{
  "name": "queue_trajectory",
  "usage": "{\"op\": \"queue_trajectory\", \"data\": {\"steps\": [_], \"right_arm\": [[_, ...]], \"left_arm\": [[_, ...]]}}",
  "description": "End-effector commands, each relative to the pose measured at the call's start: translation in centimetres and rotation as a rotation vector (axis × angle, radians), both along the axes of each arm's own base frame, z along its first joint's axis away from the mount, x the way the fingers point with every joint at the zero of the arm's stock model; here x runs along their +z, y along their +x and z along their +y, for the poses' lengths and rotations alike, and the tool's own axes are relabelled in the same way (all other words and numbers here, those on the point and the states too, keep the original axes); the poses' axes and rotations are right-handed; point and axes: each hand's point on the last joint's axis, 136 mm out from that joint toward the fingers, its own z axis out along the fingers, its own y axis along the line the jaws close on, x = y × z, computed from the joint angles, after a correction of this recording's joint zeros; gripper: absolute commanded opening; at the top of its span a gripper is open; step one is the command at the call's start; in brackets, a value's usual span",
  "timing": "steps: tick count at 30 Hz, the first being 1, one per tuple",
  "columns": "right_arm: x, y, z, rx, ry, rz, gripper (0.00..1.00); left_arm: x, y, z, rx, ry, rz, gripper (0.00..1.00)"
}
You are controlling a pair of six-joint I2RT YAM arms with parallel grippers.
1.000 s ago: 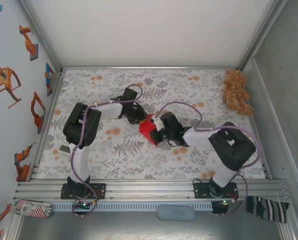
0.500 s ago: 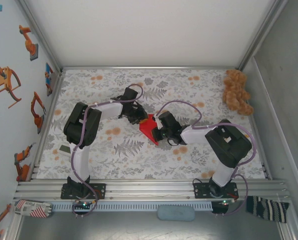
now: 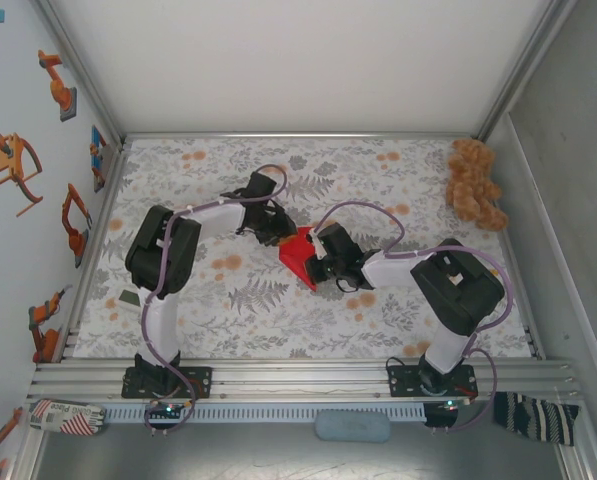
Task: Fold a paper plane with a square sheet of paper (pick it up from the middle)
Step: Third fold the triangle at the center of the table.
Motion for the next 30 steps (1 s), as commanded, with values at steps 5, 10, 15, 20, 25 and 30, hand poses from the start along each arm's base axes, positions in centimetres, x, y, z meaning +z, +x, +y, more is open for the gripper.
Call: {"op": "queue_trajectory", "data": {"steps": [5,10,15,20,25,30], "right_arm": [[0.4,0.5,0.2,-0.019,0.014,0.009,0.00],[0.5,0.5,0.2,-0.017,0.017,0.008,0.00],[0.9,0.6,0.3,-0.013,0.023,0.002,0.00],[1.0,0.7,0.3,-0.020,0.029,0.005,0.00],[1.2,0.8,0.4,-0.018,0.042,0.000,0.00],[1.4,0.9,0.7,-0.012,0.056,-0.003,0.00]], "left_arm": [[2.3,-0.4,-0.6,-0.040,-0.020,-0.047,0.25],[0.6,-1.3,-1.2,-0.062,-0.009,0.002,0.24],[-0.8,-1.5,-0.7,-0.070,0.039,0.033,0.22],[-1.6,-1.8,-0.3,-0.072,0.068,0.056,0.21],[-2.0,-1.9,-0.2,-0.076,0.082,0.066,0.21],[-2.2,-2.0,-0.1,-0.078,0.085,0.070,0.21]]}}
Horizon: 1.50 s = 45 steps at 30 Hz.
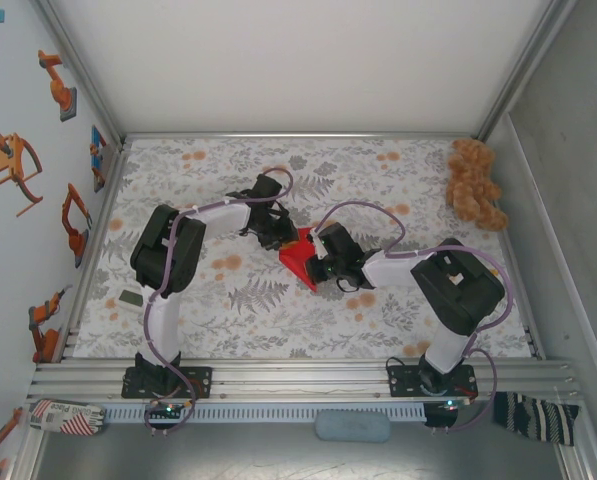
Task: Fold a paper plane with a square sheet of paper (pick it up from the middle)
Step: Third fold the triangle at the center of the table.
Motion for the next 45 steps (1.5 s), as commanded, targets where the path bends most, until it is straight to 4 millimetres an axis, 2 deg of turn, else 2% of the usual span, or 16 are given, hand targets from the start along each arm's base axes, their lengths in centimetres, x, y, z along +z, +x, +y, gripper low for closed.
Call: {"op": "queue_trajectory", "data": {"steps": [1,32,39,45], "right_arm": [[1.4,0.9,0.7,-0.011,0.044,-0.019,0.00],[0.5,0.9,0.7,-0.012,0.029,0.013,0.00],[0.0,0.8,0.5,-0.014,0.016,0.030,0.00],[-0.5,0.6,0.2,-0.019,0.000,0.040,0.00]], "left_arm": [[-0.9,-0.5,0.3,-0.020,0.034,0.026,0.21],[-1.0,-0.5,0.2,-0.026,0.033,0.029,0.20],[-0.3,-0.2,0.1,-0.027,0.022,0.017,0.20],[1.4,0.8,-0.1,-0.025,0.006,-0.020,0.21]]}}
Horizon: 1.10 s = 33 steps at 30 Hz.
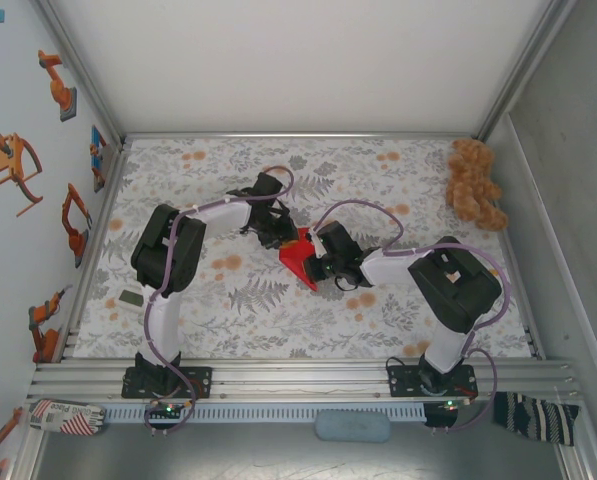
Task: Fold a paper plane with a square sheet of paper (pick it up from the middle)
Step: Third fold the triangle at the center of the table.
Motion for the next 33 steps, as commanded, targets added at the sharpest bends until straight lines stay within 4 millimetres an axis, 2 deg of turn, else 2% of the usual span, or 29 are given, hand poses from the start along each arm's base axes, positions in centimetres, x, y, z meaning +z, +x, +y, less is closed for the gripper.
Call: {"op": "queue_trajectory", "data": {"steps": [1,6,11,14,17,25,33], "right_arm": [[-0.3,0.4,-0.3,-0.021,-0.013,0.017,0.00],[-0.2,0.5,-0.4,-0.028,-0.013,0.018,0.00],[0.4,0.6,-0.4,-0.040,0.005,0.012,0.00],[0.5,0.6,-0.4,-0.043,0.012,0.016,0.00],[0.3,0.6,-0.5,-0.042,0.012,0.022,0.00],[-0.1,0.7,-0.6,-0.051,0.006,0.031,0.00],[-0.3,0.7,-0.7,-0.054,-0.001,0.038,0.00]], "left_arm": [[1.2,0.7,0.0,-0.018,-0.002,-0.025,0.21],[3.0,1.2,1.0,0.021,0.004,-0.071,0.21],[4.1,0.3,2.2,0.080,-0.019,-0.099,0.22],[4.6,-0.7,2.3,0.110,-0.071,-0.104,0.23],[5.0,-1.9,1.3,0.119,-0.142,-0.108,0.23],[3.5,-4.1,-0.9,0.108,-0.208,-0.054,0.23],[1.6,-5.7,-1.4,0.085,-0.181,0.002,0.20]]}}
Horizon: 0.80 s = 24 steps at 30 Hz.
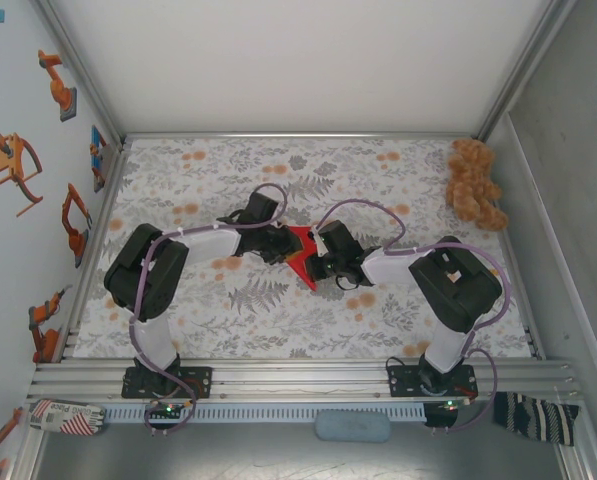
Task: Fold a paper plane with a square sheet of paper (pick it up from the middle)
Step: Third fold the triangle at the center of the table.
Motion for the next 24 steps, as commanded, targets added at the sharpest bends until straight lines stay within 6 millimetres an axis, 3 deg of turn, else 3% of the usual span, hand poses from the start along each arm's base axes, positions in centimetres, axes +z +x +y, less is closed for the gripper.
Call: {"op": "queue_trajectory", "data": {"steps": [1,24], "right_arm": [[-0.3,0.4,-0.4,-0.021,-0.009,0.018,0.00],[-0.6,0.3,-0.4,-0.021,-0.013,0.030,0.00]], "left_arm": [[-1.0,-1.1,-0.3,-0.013,-0.001,0.048,0.19],[-2.7,-1.7,1.0,-0.020,0.090,0.073,0.18]]}}
